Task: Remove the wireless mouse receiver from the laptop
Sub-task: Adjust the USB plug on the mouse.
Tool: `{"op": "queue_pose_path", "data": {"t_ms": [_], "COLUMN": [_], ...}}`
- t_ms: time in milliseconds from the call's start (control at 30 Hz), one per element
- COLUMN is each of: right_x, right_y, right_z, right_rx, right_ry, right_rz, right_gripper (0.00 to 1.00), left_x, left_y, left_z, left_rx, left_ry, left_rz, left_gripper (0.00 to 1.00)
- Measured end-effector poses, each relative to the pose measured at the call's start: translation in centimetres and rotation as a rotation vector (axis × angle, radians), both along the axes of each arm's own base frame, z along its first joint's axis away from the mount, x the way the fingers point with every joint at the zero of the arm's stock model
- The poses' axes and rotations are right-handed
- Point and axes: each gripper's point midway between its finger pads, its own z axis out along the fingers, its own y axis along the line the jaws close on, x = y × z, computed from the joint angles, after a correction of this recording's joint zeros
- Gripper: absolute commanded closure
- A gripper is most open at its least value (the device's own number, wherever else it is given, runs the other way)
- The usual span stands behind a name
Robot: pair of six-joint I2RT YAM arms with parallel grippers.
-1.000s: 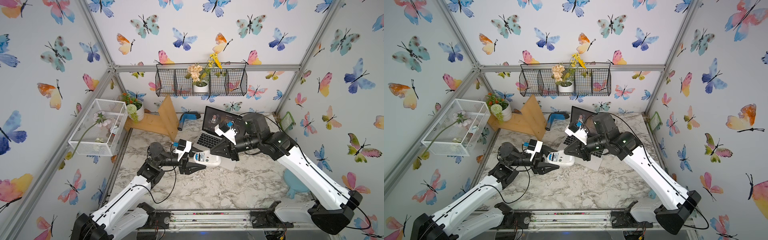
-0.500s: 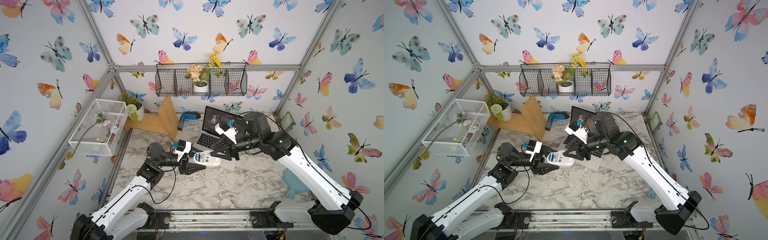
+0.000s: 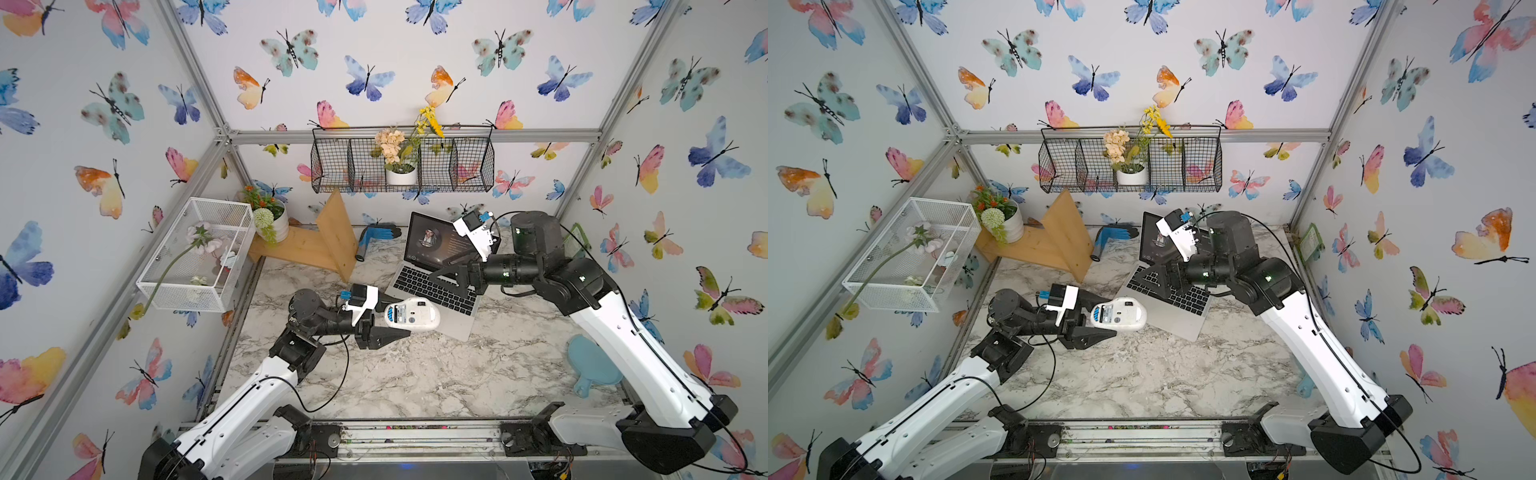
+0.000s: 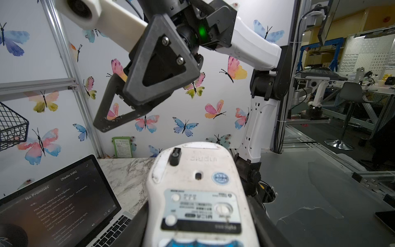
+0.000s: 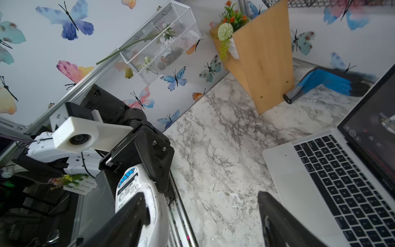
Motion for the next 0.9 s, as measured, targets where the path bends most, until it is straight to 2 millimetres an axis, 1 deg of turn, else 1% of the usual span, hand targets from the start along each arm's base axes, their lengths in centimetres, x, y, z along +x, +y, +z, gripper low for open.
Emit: {"op": "queue_pose_path", "data": {"t_ms": [100, 167, 200, 267, 400, 567, 633, 733, 900], "right_x": [-0.3, -1.2, -1.5, -2.0, -2.0, -2.8, -3.1, -3.5, -4.5], "right_y": [0.5, 1.0, 1.2, 1.5, 1.9, 2.4, 2.4, 2.5, 3.2], "right_z": [-3.0, -5.3, -6.1, -6.7, -5.5, -2.7, -2.0, -1.7, -2.3], "right_rx": [0.056, 0.088, 0.097, 0.127, 0.208, 0.298, 0.318, 0.328, 0.31], "right_ry": [0.176, 0.303, 0.351, 0.421, 0.45, 0.449, 0.444, 0.448, 0.467], "right_rz": [0.04, 0.08, 0.09, 0.114, 0.136, 0.204, 0.225, 0.247, 0.282], "right_gripper": [0.15, 0.14, 0.14, 0.13, 0.13, 0.15, 0.16, 0.2, 0.28], "left_x": [0.4, 0.7, 0.7, 0.8, 0.7, 1.4, 1.5, 1.7, 1.8], "left_y": [0.0, 0.0, 0.1, 0.1, 0.0, 0.0, 0.0, 0.0, 0.0], "left_z": [-0.1, -0.3, -0.4, -0.6, -0.6, -1.0, -1.0, -1.1, -1.1], "left_rx": [-0.002, 0.001, 0.003, 0.01, 0.01, 0.02, 0.019, 0.019, 0.019], "left_ry": [-0.013, -0.021, -0.022, -0.03, -0.059, -0.042, -0.042, -0.043, -0.046], "left_rz": [0.025, 0.047, 0.051, 0.057, 0.059, 0.09, 0.096, 0.108, 0.115], "left_gripper": [1.0, 1.0, 1.0, 1.0, 1.0, 1.0, 1.0, 1.0, 1.0]}}
